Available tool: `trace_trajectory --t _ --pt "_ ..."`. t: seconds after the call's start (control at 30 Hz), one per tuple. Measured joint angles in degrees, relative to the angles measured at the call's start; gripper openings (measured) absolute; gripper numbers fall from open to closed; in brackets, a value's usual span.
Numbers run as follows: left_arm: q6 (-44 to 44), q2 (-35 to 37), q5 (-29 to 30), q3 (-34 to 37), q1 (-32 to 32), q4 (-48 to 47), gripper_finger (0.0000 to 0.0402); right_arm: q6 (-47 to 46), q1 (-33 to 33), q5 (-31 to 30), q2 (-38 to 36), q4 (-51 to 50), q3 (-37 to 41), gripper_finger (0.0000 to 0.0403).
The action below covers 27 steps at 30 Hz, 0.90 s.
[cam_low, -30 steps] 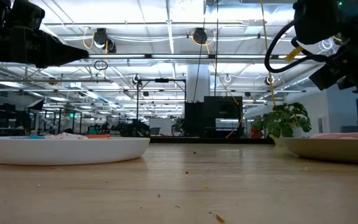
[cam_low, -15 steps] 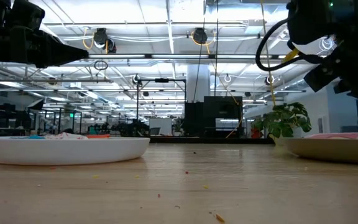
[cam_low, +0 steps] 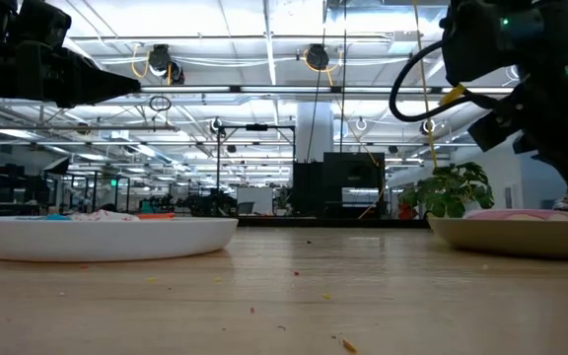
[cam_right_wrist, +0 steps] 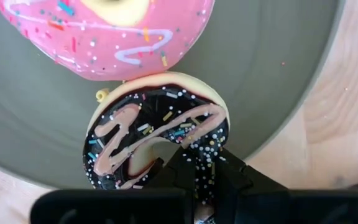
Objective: Pick & Place donuts
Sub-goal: Put the large black donut on the gray plate
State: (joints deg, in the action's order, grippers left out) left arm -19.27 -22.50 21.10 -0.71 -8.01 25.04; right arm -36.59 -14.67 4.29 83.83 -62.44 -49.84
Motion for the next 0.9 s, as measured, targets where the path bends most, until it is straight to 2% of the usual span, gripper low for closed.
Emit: trace_trajectory --t 0.2,0.57,0.9 --pt "0.00 0.02 0.00 0.02 0.02 0.00 0.0037 1.17 0.08 -0.01 0.00 1.75 0.00 0.0028" --pt "0.00 0.02 0.00 0.00 0.00 0.02 0.0037 -0.19 0.10 -1.22 0.00 0.54 0.00 0.0143" --pt "-0.02 0.00 0.00 0.02 0.02 0.02 0.0037 0.75 1.97 -1.50 0.00 0.36 -0.38 0.0224"
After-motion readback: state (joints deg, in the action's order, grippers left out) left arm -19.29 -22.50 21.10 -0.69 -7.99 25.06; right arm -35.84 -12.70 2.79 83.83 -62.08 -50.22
